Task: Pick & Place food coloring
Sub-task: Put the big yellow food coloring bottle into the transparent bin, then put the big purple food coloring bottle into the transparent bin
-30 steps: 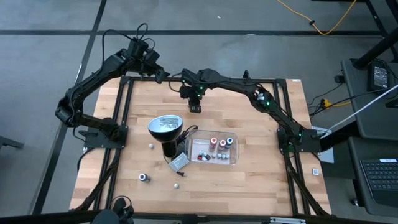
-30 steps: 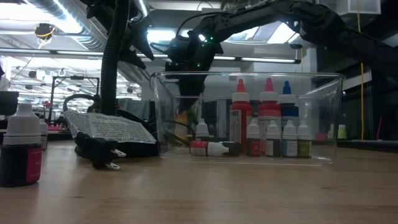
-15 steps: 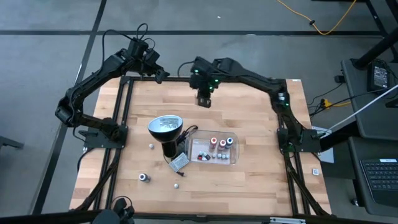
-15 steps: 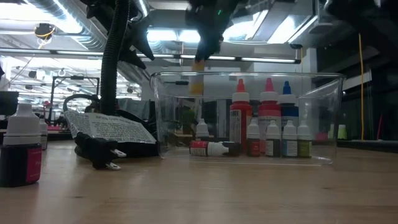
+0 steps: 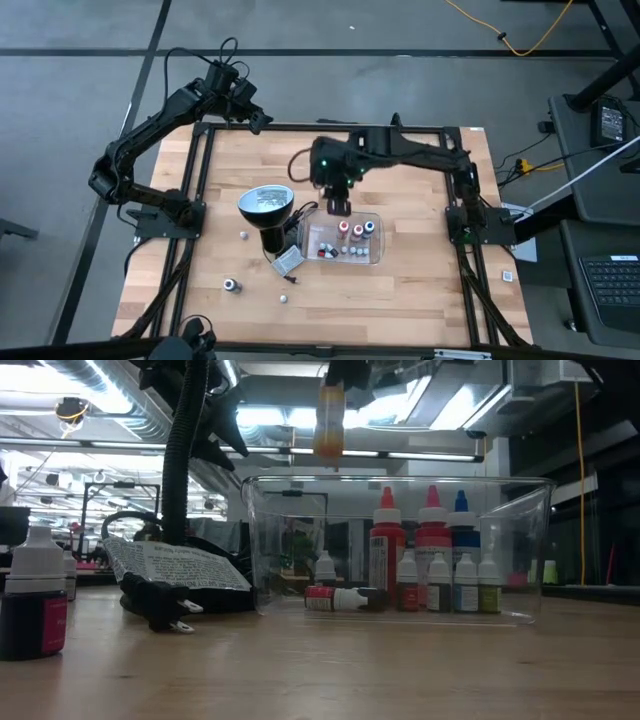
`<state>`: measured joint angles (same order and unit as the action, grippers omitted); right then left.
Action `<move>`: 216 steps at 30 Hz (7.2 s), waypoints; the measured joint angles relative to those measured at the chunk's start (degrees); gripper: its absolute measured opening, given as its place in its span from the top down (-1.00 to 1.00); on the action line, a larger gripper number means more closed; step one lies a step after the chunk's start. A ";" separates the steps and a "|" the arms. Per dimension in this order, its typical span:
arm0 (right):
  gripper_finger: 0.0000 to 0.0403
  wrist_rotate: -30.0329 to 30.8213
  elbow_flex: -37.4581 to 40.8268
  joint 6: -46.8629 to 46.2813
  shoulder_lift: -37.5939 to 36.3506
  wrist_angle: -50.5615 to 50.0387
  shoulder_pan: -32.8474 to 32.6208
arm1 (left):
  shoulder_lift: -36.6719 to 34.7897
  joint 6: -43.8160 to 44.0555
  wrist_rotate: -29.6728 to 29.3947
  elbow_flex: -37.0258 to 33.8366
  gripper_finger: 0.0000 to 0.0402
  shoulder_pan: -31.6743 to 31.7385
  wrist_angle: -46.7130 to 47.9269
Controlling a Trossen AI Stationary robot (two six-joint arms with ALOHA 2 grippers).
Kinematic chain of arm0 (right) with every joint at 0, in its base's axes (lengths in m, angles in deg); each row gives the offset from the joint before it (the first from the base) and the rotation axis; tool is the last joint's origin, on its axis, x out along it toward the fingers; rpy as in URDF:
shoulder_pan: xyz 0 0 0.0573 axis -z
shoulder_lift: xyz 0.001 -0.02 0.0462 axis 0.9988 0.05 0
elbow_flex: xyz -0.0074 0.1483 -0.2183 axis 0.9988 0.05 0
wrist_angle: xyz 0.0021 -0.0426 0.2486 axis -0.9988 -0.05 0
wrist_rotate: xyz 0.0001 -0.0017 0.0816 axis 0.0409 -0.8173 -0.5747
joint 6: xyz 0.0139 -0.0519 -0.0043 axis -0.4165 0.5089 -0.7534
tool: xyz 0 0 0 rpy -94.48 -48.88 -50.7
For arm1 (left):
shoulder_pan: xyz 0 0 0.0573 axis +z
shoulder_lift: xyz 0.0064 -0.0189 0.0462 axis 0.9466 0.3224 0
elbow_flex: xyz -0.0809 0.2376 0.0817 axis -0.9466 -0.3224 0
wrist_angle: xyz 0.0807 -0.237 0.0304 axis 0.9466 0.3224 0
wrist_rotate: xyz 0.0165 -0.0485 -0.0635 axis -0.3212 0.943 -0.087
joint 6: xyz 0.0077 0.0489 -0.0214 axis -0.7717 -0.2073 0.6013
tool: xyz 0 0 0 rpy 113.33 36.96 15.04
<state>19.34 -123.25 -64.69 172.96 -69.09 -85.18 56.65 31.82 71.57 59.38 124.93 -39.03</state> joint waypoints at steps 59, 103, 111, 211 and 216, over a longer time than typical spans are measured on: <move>0.41 6.66 27.60 -20.15 -2.91 17.14 -4.13 | 0.00 0.02 -0.09 0.05 -0.40 0.00 -0.35; 0.33 6.72 54.01 -27.84 -10.88 40.41 -4.81 | 0.00 -0.48 -0.12 0.07 -0.40 -0.02 -1.73; -0.55 7.03 52.04 -27.64 -10.88 38.09 -4.74 | -1.01 -0.46 -0.06 0.28 -0.40 -0.02 -1.62; -0.64 9.54 26.86 -23.18 -11.12 16.18 -19.78 | -9.59 86.30 -39.22 26.93 -0.23 -94.18 50.62; -0.64 9.09 26.88 -23.00 -11.12 14.85 -19.78 | -4.18 97.76 -45.89 26.93 -0.23 -102.55 50.64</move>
<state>28.43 -96.37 -87.69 161.85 -54.24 -104.96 52.46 129.58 25.68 86.30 22.38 11.61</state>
